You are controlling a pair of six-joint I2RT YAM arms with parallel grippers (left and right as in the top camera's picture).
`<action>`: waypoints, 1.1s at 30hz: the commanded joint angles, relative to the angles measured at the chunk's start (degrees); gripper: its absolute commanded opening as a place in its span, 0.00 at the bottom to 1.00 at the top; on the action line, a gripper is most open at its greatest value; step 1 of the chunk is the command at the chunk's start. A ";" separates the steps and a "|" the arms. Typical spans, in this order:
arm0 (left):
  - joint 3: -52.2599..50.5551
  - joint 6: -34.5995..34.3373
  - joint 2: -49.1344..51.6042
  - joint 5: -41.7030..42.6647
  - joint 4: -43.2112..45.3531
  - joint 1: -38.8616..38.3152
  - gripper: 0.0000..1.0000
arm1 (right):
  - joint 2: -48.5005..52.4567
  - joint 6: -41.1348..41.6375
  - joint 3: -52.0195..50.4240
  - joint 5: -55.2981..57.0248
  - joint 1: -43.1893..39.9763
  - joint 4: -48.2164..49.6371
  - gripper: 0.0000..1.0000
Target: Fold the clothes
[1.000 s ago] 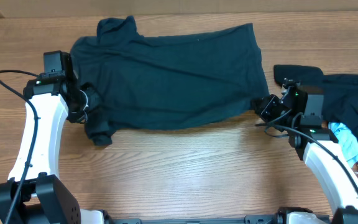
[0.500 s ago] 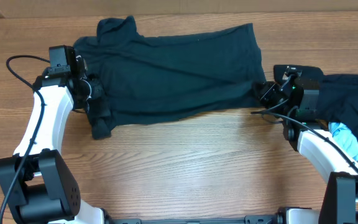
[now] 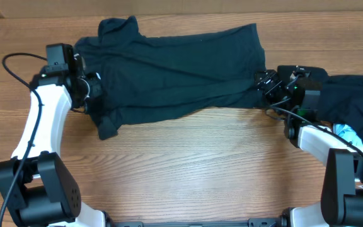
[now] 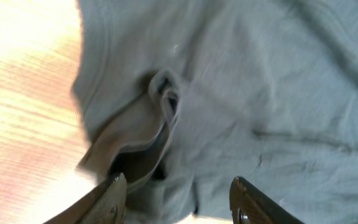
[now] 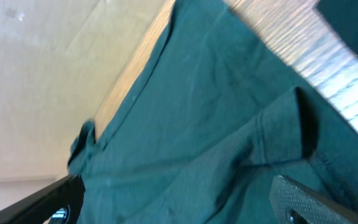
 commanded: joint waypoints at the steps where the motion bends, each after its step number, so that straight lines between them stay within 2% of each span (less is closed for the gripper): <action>1: 11.02 5.01 0.09 -0.15 -9.75 0.94 0.53 | -5.09 -5.44 0.83 -8.33 -3.45 -2.49 1.00; 3: 15.43 4.83 -0.33 2.05 -17.18 0.11 0.47 | -11.10 -9.79 0.85 -9.60 -4.59 -9.20 1.00; 4: 17.75 3.98 -1.84 2.25 -22.86 -0.76 0.42 | -18.88 -14.99 1.16 -9.29 -4.63 -17.94 1.00; 6: 17.86 1.60 -5.97 1.25 -27.32 -2.75 0.42 | -27.10 -19.12 3.10 -7.15 -4.63 -31.93 1.00; 9: 16.50 -5.92 -11.67 -5.46 -32.61 -7.82 0.47 | -31.19 -19.37 6.25 -5.73 -4.63 -48.15 1.00; 11: 13.16 -11.21 -12.41 -5.73 -33.09 -10.58 0.57 | -29.90 -19.96 6.49 -5.75 -4.63 -52.65 1.00; 13: 4.90 -19.71 -12.37 -5.11 -30.95 -12.63 0.63 | -27.85 -22.34 6.49 -5.70 -4.46 -55.84 1.00; 14: -3.21 -26.16 -12.37 -4.22 -26.88 -12.92 0.62 | -26.58 -23.32 6.49 -5.79 -4.46 -58.36 1.00; 15: -6.05 -28.63 -12.35 -4.02 -25.07 -12.92 0.60 | -26.43 -23.87 6.49 -5.79 -4.46 -59.63 1.00; 17: -13.75 -36.37 -12.33 -4.00 -18.29 -12.46 0.64 | -26.43 -25.31 6.49 -6.95 -4.46 -60.46 1.00; 18: -16.50 -36.83 -12.33 -3.98 -13.70 -11.93 0.70 | -26.43 -25.83 6.49 -8.39 -4.48 -60.46 1.00; 21: -19.78 -36.92 -12.09 -4.52 -6.67 -9.64 0.76 | -26.43 -25.94 6.49 -8.33 -4.48 -60.43 1.00; 24: -22.53 -37.00 -10.80 -4.87 -2.45 -6.73 0.76 | -26.43 -25.94 6.49 -8.31 -4.48 -60.43 1.00; 27: -24.83 -36.87 -5.95 -4.55 -0.44 -3.91 0.80 | -26.43 -25.94 6.49 -8.31 -4.48 -60.48 1.00; 30: -24.85 -34.10 -1.44 -5.38 3.32 -3.76 0.81 | -26.43 -25.92 6.49 -8.31 -4.48 -60.46 1.00; 32: -24.85 -33.70 0.22 -6.93 5.51 -3.63 0.75 | -26.43 -25.90 6.49 -8.33 -4.48 -60.52 1.00; 33: -24.85 -32.24 0.33 -7.10 6.80 -2.95 0.57 | -26.43 -25.88 6.49 -8.35 -4.48 -60.89 1.00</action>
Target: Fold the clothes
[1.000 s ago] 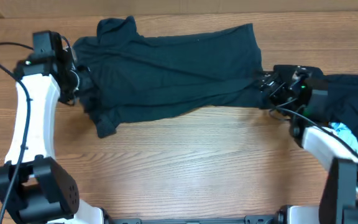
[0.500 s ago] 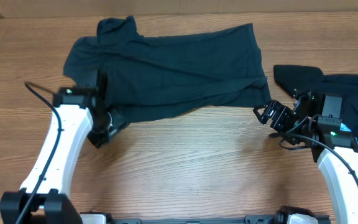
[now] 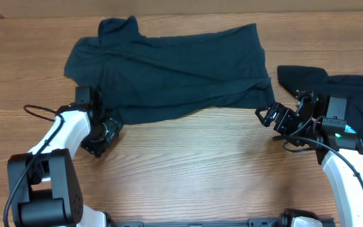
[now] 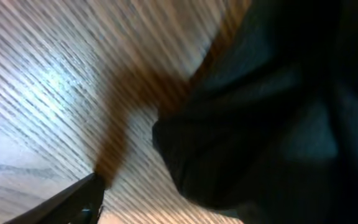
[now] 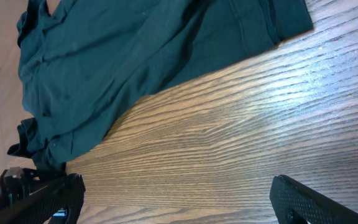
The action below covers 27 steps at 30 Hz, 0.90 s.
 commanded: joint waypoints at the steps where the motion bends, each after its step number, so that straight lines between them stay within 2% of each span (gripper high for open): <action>1: -0.15 3.76 1.60 -2.12 2.78 2.51 0.07 | -0.20 -0.61 1.18 -0.37 0.20 -0.37 1.00; 4: 1.51 5.62 0.70 -1.20 -1.31 10.56 0.04 | -0.20 -0.63 1.18 -0.37 0.20 -0.57 1.00; 9: 2.89 15.82 -2.23 2.54 -4.98 25.35 0.04 | 0.33 -1.53 1.18 1.86 0.33 0.09 1.00; 11: 2.89 17.29 -2.23 2.91 -5.35 27.39 0.04 | 2.89 -2.99 1.18 2.73 0.68 0.00 1.00; 14: 2.91 17.75 -2.23 3.80 -5.62 27.69 0.04 | 12.85 -2.71 1.16 3.54 3.02 1.95 1.00; 17: 2.91 18.58 -2.23 4.70 -5.70 27.71 0.04 | 24.46 5.01 1.16 3.28 4.02 8.48 0.99; 18: 2.91 18.58 -2.23 4.79 -5.86 27.71 0.04 | 26.18 6.45 1.16 2.86 4.04 10.56 0.92; 19: 2.91 18.78 -2.23 4.79 -5.99 27.71 0.04 | 27.61 6.97 1.16 1.49 4.04 12.94 0.75; 20: 2.91 18.75 -2.23 4.79 -6.14 27.71 0.04 | 28.61 7.45 1.16 0.04 4.04 15.04 0.63; 22: 2.91 18.75 -2.23 4.81 -6.29 27.71 0.04 | 29.38 10.36 1.16 0.72 4.04 16.74 0.46; 23: 2.91 18.75 -2.23 4.79 -6.29 27.71 0.04 | 29.38 11.30 1.16 1.36 4.04 16.94 0.31; 25: 2.91 18.75 -2.23 4.79 -6.29 27.71 0.04 | 29.35 11.43 1.16 1.40 4.02 16.33 0.10; 26: 2.91 18.73 -2.23 4.79 -6.27 27.71 0.04 | 29.31 11.43 1.16 1.64 4.02 16.04 0.04; 27: 2.93 18.75 -2.23 4.76 -6.23 27.74 0.04 | 29.24 11.41 1.18 2.75 3.89 15.65 0.04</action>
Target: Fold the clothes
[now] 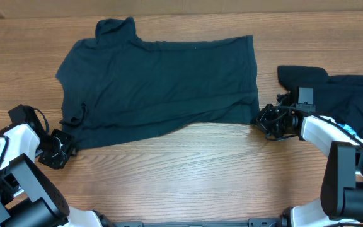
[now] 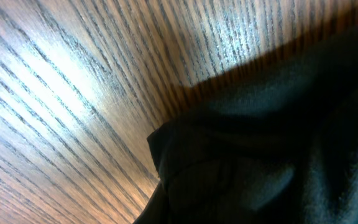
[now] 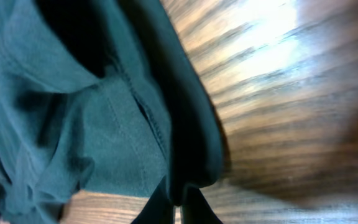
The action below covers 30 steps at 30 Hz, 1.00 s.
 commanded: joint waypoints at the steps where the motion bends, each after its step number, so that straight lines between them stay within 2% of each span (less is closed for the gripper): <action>1: 1.53 1.11 -1.42 0.22 -0.22 0.44 0.04 | -0.55 0.42 0.17 3.76 -0.37 -1.75 0.04; 6: 7.78 2.86 -1.42 0.17 -3.78 0.44 0.04 | -8.15 -5.68 2.69 13.97 -4.20 -11.56 0.04; 8: 11.93 4.66 -1.42 -0.72 -6.16 0.44 0.04 | -10.58 -5.84 2.73 16.39 -4.28 -13.33 0.04; 13: 14.34 5.77 -1.42 -5.62 -9.14 0.44 0.05 | -10.71 -5.86 2.71 17.35 -4.28 -14.67 0.04; 14: 14.34 6.23 -1.42 -5.60 -9.38 0.28 0.11 | -10.73 -5.86 2.73 17.35 -4.28 -14.67 0.13; 15: 14.34 6.23 -1.42 -5.57 -9.57 0.24 0.24 | -10.73 -5.86 2.73 17.35 -4.28 -14.67 0.18; 16: 14.34 6.25 -1.42 -5.60 -9.73 0.26 0.36 | -10.73 -5.86 2.80 17.29 -4.28 -14.69 0.30; 17: 14.34 6.25 -1.42 -5.57 -9.79 0.26 0.41 | -10.73 -5.86 3.02 17.11 -4.28 -14.93 0.29; 20: 14.36 7.76 -1.42 -4.96 -10.47 0.26 0.47 | -10.80 -9.46 5.22 11.41 -4.26 -17.27 0.30; 22: 14.36 8.61 -1.42 -4.09 -10.56 0.26 0.48 | -10.73 -12.50 5.77 0.09 -3.10 -14.08 0.38; 23: 14.36 8.85 -1.42 -3.56 -10.43 0.26 0.47 | -10.38 -12.44 5.77 -1.40 -1.73 -11.50 0.34; 24: 14.38 10.80 -1.42 -1.27 -9.70 0.26 0.42 | -9.57 -12.44 5.75 -1.31 -0.07 -9.16 0.22; 25: 14.80 12.72 -1.42 1.18 -9.33 0.26 0.39 | -7.91 -10.88 5.75 -0.20 1.44 -6.71 0.15; 28: 19.15 16.31 -1.42 5.29 -11.17 0.26 0.34 | -1.97 -6.60 5.77 2.16 3.72 -3.17 0.04; 30: 22.69 16.55 -1.42 5.31 -13.38 0.24 0.34 | 0.57 -6.58 5.77 1.77 4.57 -2.12 0.04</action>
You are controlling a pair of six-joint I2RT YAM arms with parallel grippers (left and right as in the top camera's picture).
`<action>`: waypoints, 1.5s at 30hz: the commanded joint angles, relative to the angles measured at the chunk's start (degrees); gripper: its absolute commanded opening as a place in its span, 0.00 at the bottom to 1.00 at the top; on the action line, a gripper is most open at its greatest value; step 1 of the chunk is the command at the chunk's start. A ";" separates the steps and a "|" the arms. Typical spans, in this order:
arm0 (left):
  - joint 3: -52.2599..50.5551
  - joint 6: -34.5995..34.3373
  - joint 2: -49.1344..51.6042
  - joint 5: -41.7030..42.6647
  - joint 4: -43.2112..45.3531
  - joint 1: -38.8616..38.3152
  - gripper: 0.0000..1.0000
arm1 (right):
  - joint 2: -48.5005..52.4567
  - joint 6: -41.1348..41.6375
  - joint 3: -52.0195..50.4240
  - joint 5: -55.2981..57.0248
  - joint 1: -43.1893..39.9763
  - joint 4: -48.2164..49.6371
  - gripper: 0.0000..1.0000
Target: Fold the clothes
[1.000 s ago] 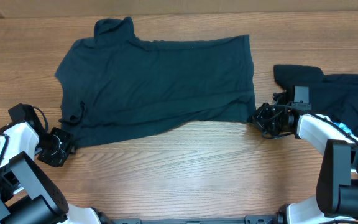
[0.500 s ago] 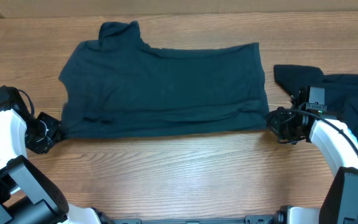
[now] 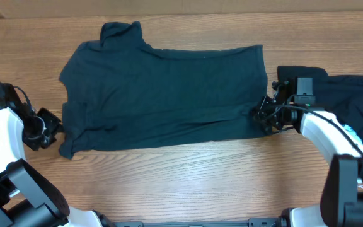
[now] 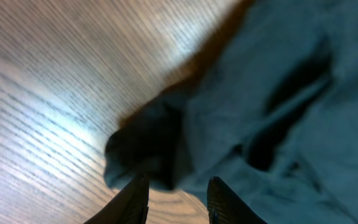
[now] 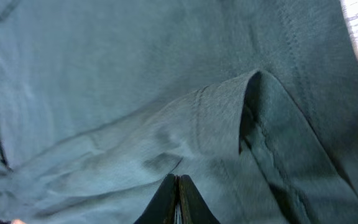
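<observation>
A dark teal shirt [image 3: 162,88] lies spread flat across the far half of the table, collar at the far left. My left gripper [image 3: 53,129] is at its left edge, open. In the left wrist view the left gripper [image 4: 177,200] has bare wood between its fingers, and the rumpled sleeve corner [image 4: 145,155] lies just past the tips. My right gripper [image 3: 261,115] sits at the shirt's near right corner. The right wrist view shows the right gripper [image 5: 178,198] with fingers pressed together in the cloth [image 5: 135,74], next to a folded-over hem [image 5: 253,106].
A pile of other dark clothes [image 3: 336,91] lies at the right edge behind the right arm, with a light blue piece [image 3: 347,132] peeking out. Bare wooden table [image 3: 188,183] stretches along the front.
My left gripper has moved from the front left up to the shirt's left edge and now stands open. The shirt sits slightly further right and flatter. The right gripper stays shut at the right corner.
At first both grippers were open at the ends of a bunched shirt. Then the left was at the near left corner and the right stood off the cloth over wood. Later the shirt was wider, with the right shut on its corner. Now it lies flat.
</observation>
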 commanded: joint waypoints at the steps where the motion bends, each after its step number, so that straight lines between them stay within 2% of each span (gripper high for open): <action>1: 7.08 3.08 -1.31 2.91 -2.47 0.26 0.35 | 4.04 2.47 0.83 -0.39 1.53 2.16 0.04; 4: 9.03 3.06 -1.31 2.99 -3.23 0.22 0.37 | 4.61 3.72 0.83 -0.94 1.77 14.27 0.04; 6: 9.03 3.06 -1.31 2.99 -3.48 0.15 0.38 | 4.57 9.42 0.85 -1.03 0.57 25.35 0.04; 8: 9.03 3.21 -1.31 3.02 -3.69 0.15 0.38 | 4.13 10.60 2.01 -5.07 -1.60 28.74 0.04; 10: 9.03 5.77 -1.31 3.72 -4.09 0.15 0.38 | 2.23 6.58 3.82 -9.73 -3.41 21.53 0.04; 12: 9.03 6.71 -1.31 3.67 -4.15 0.15 0.40 | -0.17 0.20 4.94 -7.72 -3.89 7.54 0.04; 14: 9.03 6.69 -1.31 3.67 -3.65 0.15 0.41 | 0.20 -3.28 4.94 -2.64 -3.80 -1.07 0.26; 16: 9.03 6.69 -1.31 3.65 -3.26 0.15 0.41 | 1.77 -4.26 4.81 0.81 -3.82 -2.19 0.30; 23: 9.03 6.67 -1.31 3.65 -3.39 0.15 0.42 | 7.48 -4.04 4.72 -0.24 -3.76 0.42 0.30; 25: 9.03 6.67 -1.31 3.67 -3.39 0.15 0.42 | 7.48 -4.04 4.72 -2.49 -3.76 0.79 0.22; 28: 9.03 6.67 -1.31 3.65 -3.39 0.15 0.43 | 7.48 -4.09 4.72 -3.98 -3.76 0.68 0.20; 30: 9.03 6.67 -1.31 3.65 -3.39 0.15 0.43 | 7.48 -4.07 4.72 -4.20 -3.76 0.70 0.04; 34: 9.03 6.67 -1.31 3.65 -3.41 0.15 0.43 | 3.48 -2.49 6.93 -12.79 -5.20 2.23 0.04; 37: 9.03 6.67 -1.31 3.65 -3.37 0.15 0.43 | 1.90 1.22 8.76 -11.61 -6.73 4.94 0.04; 40: 9.03 6.67 -1.31 3.65 -3.41 0.15 0.43 | 1.95 3.15 8.76 -5.11 -6.69 5.97 0.04; 41: 9.03 6.67 -1.31 3.65 -3.39 0.15 0.44 | 1.95 3.13 8.76 -4.37 -6.71 6.51 0.05; 42: 9.03 6.67 -1.31 3.67 -3.41 0.15 0.44 | 1.95 3.13 8.76 -3.87 -6.71 7.02 0.40; 44: 9.03 6.71 -1.31 3.67 -3.85 0.15 0.44 | 1.95 3.13 8.76 -3.89 -6.88 7.10 0.42; 45: 9.03 7.19 -1.31 3.80 -4.17 0.15 0.44 | 1.95 3.13 8.76 -3.93 -7.13 6.93 0.46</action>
